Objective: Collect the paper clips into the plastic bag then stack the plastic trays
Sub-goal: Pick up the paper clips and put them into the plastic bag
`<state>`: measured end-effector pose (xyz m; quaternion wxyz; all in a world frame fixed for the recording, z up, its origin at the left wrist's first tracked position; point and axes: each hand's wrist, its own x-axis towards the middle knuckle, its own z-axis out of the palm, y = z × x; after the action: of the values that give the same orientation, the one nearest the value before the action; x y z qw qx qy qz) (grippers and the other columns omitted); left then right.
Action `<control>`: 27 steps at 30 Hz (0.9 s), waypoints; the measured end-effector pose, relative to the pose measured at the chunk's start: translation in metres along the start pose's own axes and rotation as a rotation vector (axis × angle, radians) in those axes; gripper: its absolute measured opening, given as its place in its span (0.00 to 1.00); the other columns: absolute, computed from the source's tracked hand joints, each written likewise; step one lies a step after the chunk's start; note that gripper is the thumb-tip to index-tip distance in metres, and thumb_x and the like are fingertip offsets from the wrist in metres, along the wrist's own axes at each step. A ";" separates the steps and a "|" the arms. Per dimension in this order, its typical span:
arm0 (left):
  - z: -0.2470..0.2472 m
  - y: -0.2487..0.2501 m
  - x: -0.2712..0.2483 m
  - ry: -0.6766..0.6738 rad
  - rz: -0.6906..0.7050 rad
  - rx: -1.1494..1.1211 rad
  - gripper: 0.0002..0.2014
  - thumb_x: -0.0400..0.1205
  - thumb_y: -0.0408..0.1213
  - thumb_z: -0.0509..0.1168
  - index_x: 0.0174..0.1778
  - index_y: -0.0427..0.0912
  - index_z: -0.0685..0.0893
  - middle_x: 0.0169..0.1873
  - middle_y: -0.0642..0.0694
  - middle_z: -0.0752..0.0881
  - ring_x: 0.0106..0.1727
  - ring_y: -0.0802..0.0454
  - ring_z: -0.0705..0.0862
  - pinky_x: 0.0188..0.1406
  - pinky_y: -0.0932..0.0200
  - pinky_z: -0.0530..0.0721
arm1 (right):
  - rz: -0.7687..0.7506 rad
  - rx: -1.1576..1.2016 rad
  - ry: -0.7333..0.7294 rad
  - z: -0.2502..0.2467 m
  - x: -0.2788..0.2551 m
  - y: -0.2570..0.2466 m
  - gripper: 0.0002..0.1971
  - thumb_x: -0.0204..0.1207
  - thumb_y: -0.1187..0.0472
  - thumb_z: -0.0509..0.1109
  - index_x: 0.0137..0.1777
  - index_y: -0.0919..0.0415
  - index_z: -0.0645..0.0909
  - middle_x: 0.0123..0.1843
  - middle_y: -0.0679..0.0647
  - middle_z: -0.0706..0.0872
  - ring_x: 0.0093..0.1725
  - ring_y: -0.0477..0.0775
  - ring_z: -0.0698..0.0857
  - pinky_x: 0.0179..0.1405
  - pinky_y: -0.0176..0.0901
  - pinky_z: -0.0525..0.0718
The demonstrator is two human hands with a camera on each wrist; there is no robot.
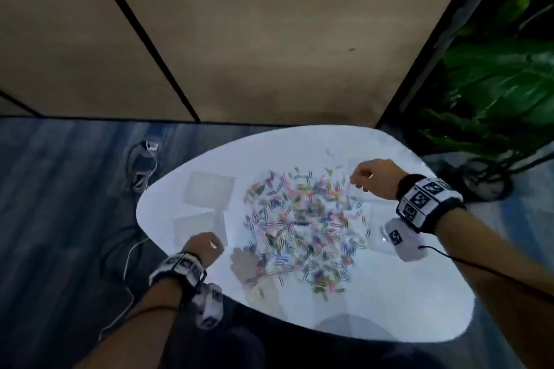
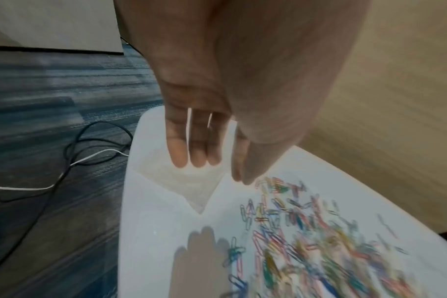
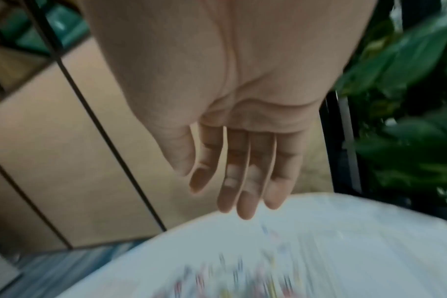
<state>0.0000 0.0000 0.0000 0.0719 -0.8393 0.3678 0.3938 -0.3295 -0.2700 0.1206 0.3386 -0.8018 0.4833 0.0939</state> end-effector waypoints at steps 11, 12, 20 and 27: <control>0.082 -0.044 0.134 0.406 -0.083 -0.236 0.27 0.83 0.52 0.63 0.72 0.36 0.77 0.70 0.32 0.82 0.69 0.32 0.83 0.67 0.42 0.82 | 0.000 -0.134 -0.146 0.263 -0.012 0.070 0.12 0.80 0.52 0.67 0.54 0.57 0.87 0.52 0.53 0.88 0.54 0.55 0.86 0.54 0.44 0.84; 0.093 -0.048 0.127 0.442 -0.036 -0.193 0.24 0.85 0.49 0.61 0.71 0.37 0.80 0.70 0.32 0.83 0.69 0.32 0.83 0.69 0.43 0.80 | -0.014 -0.111 -0.051 0.271 -0.026 0.078 0.10 0.79 0.52 0.69 0.54 0.54 0.87 0.49 0.51 0.87 0.54 0.54 0.87 0.52 0.42 0.83; 0.110 -0.070 0.026 0.460 -0.022 -0.200 0.15 0.76 0.26 0.68 0.57 0.44 0.88 0.60 0.39 0.87 0.59 0.37 0.88 0.49 0.54 0.86 | 0.317 -0.068 -0.084 0.311 -0.077 0.126 0.62 0.55 0.40 0.86 0.85 0.53 0.54 0.79 0.63 0.66 0.71 0.65 0.79 0.64 0.60 0.83; 0.102 -0.066 -0.016 0.435 0.038 -0.158 0.06 0.74 0.34 0.73 0.42 0.46 0.94 0.30 0.50 0.91 0.34 0.48 0.92 0.43 0.58 0.93 | 0.051 -0.104 -0.012 0.354 -0.051 0.087 0.55 0.60 0.50 0.86 0.83 0.52 0.57 0.80 0.64 0.57 0.74 0.69 0.74 0.71 0.56 0.78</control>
<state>-0.0248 0.0983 -0.0691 -0.0826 -0.9004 0.3583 0.2327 -0.3664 -0.0358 -0.1614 0.2968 -0.8051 0.4961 0.1323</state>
